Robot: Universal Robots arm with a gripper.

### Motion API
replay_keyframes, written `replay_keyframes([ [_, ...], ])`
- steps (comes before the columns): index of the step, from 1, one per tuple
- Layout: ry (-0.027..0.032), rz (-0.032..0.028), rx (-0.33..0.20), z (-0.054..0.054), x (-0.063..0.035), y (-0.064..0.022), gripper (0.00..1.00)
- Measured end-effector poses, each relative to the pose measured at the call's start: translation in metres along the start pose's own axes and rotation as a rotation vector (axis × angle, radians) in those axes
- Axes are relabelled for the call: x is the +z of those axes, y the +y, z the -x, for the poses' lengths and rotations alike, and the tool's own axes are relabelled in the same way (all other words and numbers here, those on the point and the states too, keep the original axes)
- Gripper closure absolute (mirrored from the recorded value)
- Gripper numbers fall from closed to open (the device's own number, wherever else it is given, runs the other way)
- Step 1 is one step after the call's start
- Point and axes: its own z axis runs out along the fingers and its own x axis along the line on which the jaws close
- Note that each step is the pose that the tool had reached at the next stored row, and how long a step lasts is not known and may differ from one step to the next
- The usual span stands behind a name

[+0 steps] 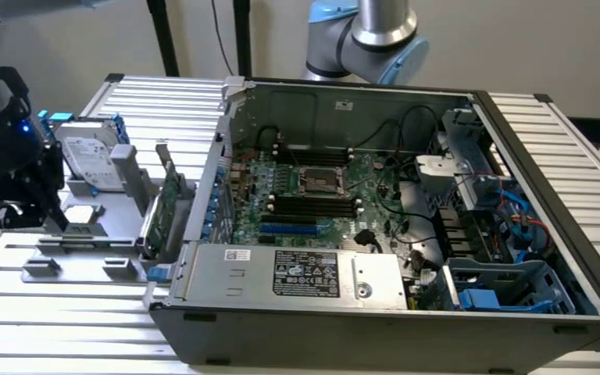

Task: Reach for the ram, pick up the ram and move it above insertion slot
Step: 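Pick up the ram and move it above insertion slot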

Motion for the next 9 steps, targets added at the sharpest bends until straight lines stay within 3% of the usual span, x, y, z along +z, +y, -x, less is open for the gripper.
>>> replay_keyframes([
  [9,-0.0001,-0.0001,-0.001,0.006,-0.0412,-0.0114,0.87],
])
